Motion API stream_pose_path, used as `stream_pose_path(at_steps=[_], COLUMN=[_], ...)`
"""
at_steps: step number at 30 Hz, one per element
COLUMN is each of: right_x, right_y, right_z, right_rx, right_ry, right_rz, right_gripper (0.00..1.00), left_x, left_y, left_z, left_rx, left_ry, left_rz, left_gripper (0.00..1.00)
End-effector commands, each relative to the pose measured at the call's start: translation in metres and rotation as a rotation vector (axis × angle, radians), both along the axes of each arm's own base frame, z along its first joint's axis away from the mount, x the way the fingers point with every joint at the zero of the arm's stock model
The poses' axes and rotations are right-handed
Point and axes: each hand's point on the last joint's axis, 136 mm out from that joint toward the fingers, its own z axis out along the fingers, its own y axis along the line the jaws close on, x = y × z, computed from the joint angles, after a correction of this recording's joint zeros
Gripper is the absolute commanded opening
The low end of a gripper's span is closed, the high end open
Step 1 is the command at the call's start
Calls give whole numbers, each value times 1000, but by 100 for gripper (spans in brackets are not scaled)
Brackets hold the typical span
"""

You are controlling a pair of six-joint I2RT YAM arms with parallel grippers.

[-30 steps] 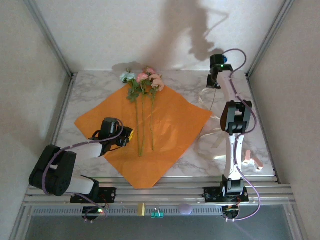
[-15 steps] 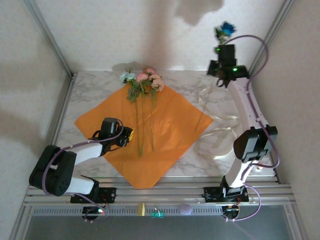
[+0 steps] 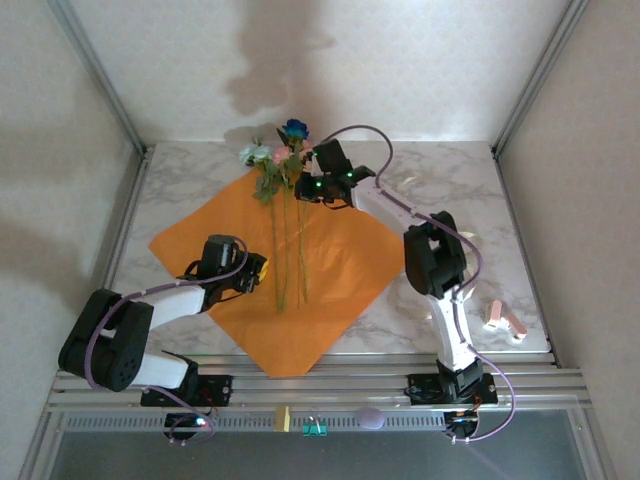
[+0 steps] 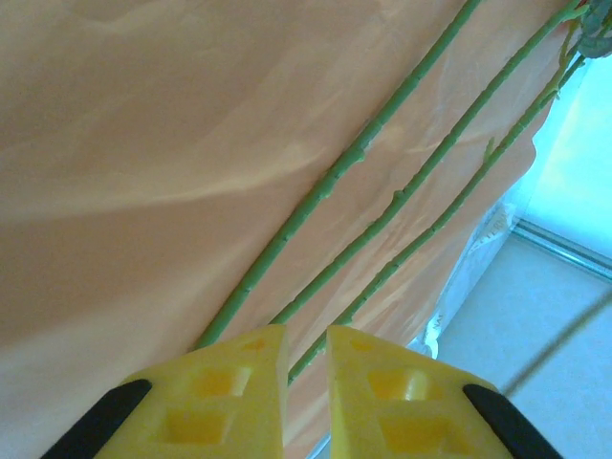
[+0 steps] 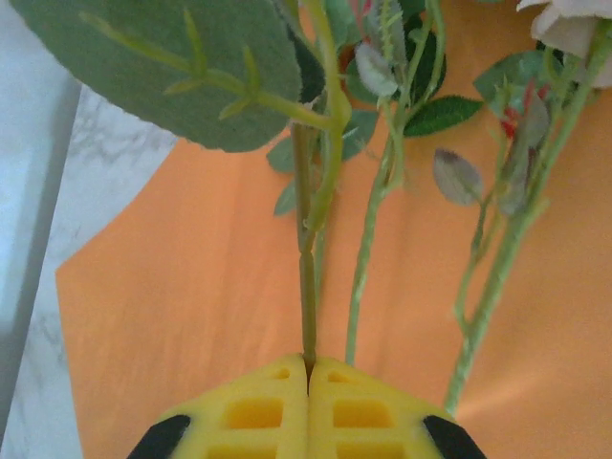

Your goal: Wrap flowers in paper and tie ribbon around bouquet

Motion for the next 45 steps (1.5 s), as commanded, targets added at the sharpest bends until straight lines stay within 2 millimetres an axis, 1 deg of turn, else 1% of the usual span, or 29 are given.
stream_pose_path(at_steps=[1, 5, 8, 11, 14, 15, 16, 18, 19, 21, 22, 23, 24, 25, 26, 27, 29, 30, 31, 32, 33, 36, 37, 39, 41, 42, 44, 45], right_x=[25, 34, 37, 40, 42, 41, 41, 39, 38, 32, 26, 20, 10, -2, -17, -36, -82, -111, -135, -171, -201, -284, -306, -349, -370, -377, -385, -389], right_y=[13, 25, 27, 26, 26, 26, 25, 24, 22, 18, 15, 11, 6, -1, -6, -14, -26, -31, -38, -41, -48, -61, -63, -58, -50, -49, -44, -44], right_z=[10, -15, -37, -45, -48, -48, -45, -33, -22, -1, 16, 27, 38, 43, 53, 57, 52, 43, 33, 22, 9, -19, -26, -40, -47, -51, -61, -70], right_rx=[85, 50, 1, -37, -59, -66, -71, -72, -68, -63, -59, -60, -61, -62, -56, -54, -29, -19, -22, -31, -42, -112, -136, -130, -104, -100, -59, -45], right_ry=[-9, 24, 37, 29, 37, 44, 42, 32, 20, 3, -13, -18, -16, -7, -6, 9, 66, 118, 172, 235, 295, 426, 462, 525, 550, 556, 559, 565], right_rz=[-52, -20, 3, 21, 34, 40, 43, 44, 41, 38, 28, 11, -11, -41, -60, -95, -122, -118, -121, -100, -90, -34, -22, 2, -4, -19, -53, -74], right_gripper=[0, 0, 0, 1, 11, 16, 22, 32, 36, 42, 45, 46, 48, 49, 50, 51, 54, 54, 53, 54, 54, 56, 56, 57, 59, 60, 61, 62], left_x=[2, 0, 0, 1, -4, -7, -11, -19, -23, -31, -35, -38, -42, -46, -50, -54, -56, -57, -56, -55, -54, -53, -54, -55, -58, -59, -63, -64], left_y=[-6, -6, -5, -2, 6, 10, 14, 21, 23, 26, 25, 24, 25, 28, 31, 37, 43, 44, 42, 39, 36, 32, 33, 33, 35, 35, 34, 33], left_z=[6, 7, 10, 20, 28, 31, 35, 38, 40, 40, 38, 34, 29, 23, 18, 13, 7, 4, 1, -1, -4, -12, -15, -22, -27, -29, -34, -36], left_rx=[-7, -11, -11, 6, 42, 52, 72, 114, 129, 145, 140, 136, 137, 154, 173, 194, 220, 225, 223, 218, 215, 240, 255, 279, 305, 314, 309, 304], left_ry=[-28, -27, -32, -46, -30, -22, -14, 9, 16, 32, 41, 55, 69, 88, 107, 126, 136, 141, 139, 142, 148, 168, 178, 192, 200, 199, 196, 195], left_rz=[-31, -29, -24, -18, -2, 3, 7, -2, -12, -39, -60, -77, -94, -115, -127, -135, -151, -164, -181, -205, -229, -307, -334, -380, -410, -423, -440, -448], left_gripper=[18, 18, 18, 20, 32, 37, 42, 45, 45, 43, 42, 40, 38, 36, 34, 32, 28, 26, 25, 24, 23, 22, 22, 20, 19, 19, 19, 19])
